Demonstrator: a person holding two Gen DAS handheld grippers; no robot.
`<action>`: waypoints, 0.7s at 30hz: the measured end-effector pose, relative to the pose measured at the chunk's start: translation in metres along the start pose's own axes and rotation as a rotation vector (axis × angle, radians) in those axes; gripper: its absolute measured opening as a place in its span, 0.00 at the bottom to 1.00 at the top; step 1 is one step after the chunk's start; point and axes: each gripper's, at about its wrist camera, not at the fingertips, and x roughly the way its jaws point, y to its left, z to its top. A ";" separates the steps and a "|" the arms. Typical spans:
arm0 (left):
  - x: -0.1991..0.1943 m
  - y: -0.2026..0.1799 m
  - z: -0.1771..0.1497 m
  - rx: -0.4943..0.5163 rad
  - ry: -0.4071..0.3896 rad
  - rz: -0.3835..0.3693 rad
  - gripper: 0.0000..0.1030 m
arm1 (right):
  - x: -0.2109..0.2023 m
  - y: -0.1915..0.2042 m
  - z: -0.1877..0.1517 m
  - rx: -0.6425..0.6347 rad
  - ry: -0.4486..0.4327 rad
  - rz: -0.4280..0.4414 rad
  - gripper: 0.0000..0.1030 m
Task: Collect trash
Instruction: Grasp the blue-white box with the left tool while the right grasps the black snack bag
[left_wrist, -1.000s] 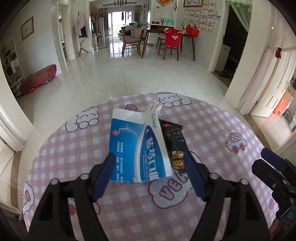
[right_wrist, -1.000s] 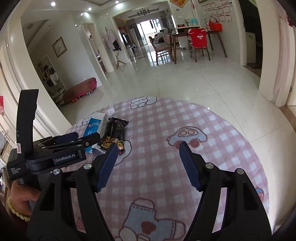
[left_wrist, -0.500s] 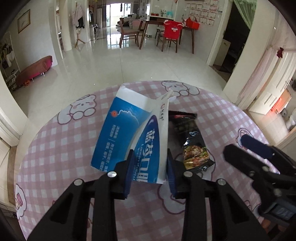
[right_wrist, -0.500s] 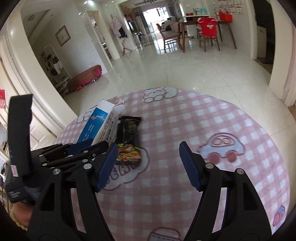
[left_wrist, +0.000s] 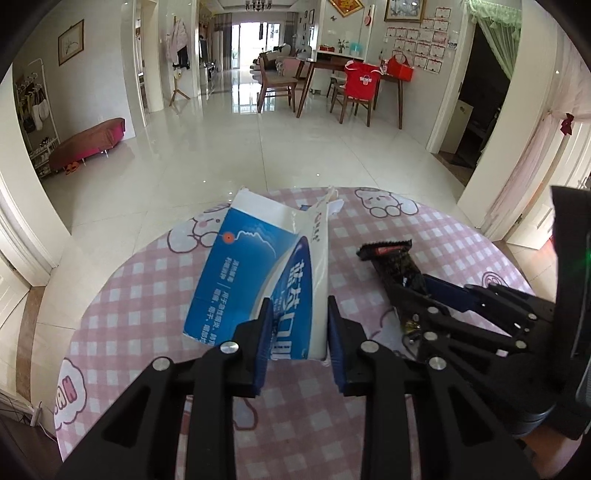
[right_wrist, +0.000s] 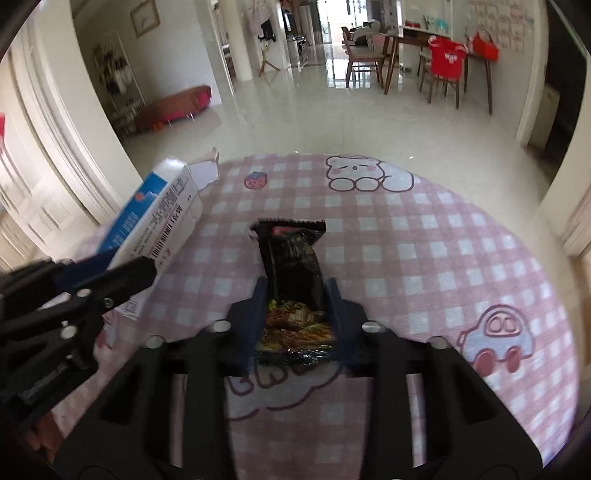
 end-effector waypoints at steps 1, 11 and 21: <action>-0.002 -0.002 0.000 0.001 -0.004 -0.005 0.26 | -0.002 0.000 -0.002 -0.006 0.001 -0.005 0.22; -0.056 -0.039 -0.013 0.044 -0.057 -0.082 0.26 | -0.063 -0.028 -0.033 0.058 -0.080 0.040 0.07; -0.127 -0.132 -0.049 0.158 -0.109 -0.210 0.26 | -0.190 -0.089 -0.103 0.214 -0.259 0.059 0.07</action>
